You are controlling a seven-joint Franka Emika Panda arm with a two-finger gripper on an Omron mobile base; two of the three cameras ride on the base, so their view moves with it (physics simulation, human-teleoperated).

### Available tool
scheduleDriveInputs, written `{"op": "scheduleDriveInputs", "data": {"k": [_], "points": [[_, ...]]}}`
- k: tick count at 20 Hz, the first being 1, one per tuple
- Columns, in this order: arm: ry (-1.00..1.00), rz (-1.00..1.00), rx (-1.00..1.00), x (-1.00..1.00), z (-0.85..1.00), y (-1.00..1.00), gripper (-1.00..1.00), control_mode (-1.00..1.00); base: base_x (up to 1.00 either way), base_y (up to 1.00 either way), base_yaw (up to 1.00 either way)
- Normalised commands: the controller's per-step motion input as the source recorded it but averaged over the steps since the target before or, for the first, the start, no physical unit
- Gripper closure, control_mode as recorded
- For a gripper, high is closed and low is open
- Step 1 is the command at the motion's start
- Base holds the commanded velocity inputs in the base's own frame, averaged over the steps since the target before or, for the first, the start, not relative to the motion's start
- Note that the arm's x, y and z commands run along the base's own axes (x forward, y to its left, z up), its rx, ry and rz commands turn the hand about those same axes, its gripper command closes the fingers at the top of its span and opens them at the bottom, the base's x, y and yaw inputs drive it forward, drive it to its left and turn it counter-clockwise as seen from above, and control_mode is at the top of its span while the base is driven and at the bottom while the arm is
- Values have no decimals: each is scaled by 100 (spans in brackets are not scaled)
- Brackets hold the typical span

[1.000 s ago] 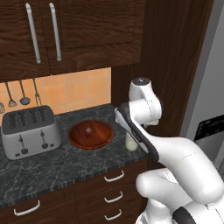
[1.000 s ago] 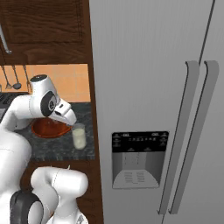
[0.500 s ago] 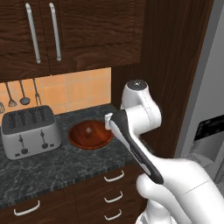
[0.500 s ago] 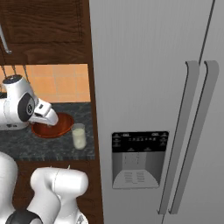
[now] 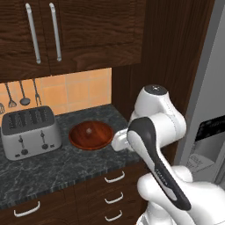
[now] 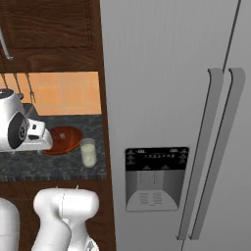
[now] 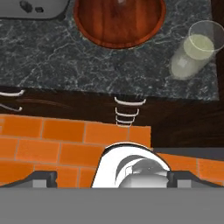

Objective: Grab a lemon wedge from the fridge and one ice cube from the ice bowl, and put them in the glass of lemonade.

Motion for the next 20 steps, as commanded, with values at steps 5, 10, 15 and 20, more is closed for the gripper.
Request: {"op": "scheduleDriveInputs", "data": {"k": [5,10,15,20], "points": [[0,19,0,-70,-3,-60,-100,-100,0,0,0],[0,-5,0,-46,0,-62,-100,-100,0,0,0],[0,-3,0,-8,0,-3,-100,-100,0,0,0],[0,0,0,0,0,0,-100,100,-43,0,-3]]}}
